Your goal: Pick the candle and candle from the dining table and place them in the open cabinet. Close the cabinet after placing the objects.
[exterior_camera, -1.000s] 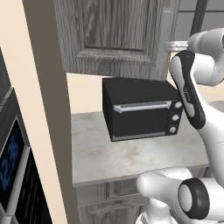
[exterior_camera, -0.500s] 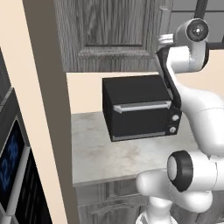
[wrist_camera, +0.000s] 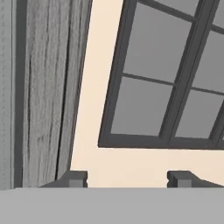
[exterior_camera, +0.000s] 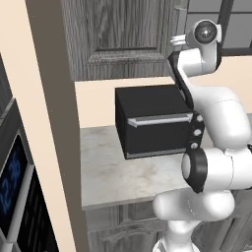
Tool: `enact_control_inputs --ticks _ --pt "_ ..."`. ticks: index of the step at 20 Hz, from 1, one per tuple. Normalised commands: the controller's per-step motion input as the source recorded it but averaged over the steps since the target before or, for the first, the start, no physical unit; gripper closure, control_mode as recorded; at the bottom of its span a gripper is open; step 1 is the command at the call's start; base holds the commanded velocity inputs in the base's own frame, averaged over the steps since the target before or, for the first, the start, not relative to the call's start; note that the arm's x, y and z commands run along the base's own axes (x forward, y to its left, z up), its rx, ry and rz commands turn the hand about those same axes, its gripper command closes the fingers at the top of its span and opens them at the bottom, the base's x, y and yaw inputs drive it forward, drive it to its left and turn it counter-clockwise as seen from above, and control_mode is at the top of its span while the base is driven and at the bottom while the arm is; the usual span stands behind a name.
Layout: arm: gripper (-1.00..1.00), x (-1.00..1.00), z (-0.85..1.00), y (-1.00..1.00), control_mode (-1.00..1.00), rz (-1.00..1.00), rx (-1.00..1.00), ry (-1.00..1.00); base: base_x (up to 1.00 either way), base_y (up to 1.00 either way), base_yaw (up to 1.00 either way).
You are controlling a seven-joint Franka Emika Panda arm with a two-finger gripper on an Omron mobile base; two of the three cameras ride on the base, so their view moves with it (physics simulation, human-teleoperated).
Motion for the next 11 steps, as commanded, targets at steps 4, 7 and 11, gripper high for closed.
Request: enact_control_inputs --ticks 4,7,11 --pt "-1.0 1.0 0.0 0.07 -1.0 0.0 0.0 0.02 0.0 0.0 0.0" --pt "-1.0 0.8 0.0 0.04 -1.0 0.0 0.0 0.0 0.0 0.0 0.0" --pt "-1.0 0.44 0.0 0.03 -1.0 0.0 0.0 0.0 0.0 0.0 0.0"
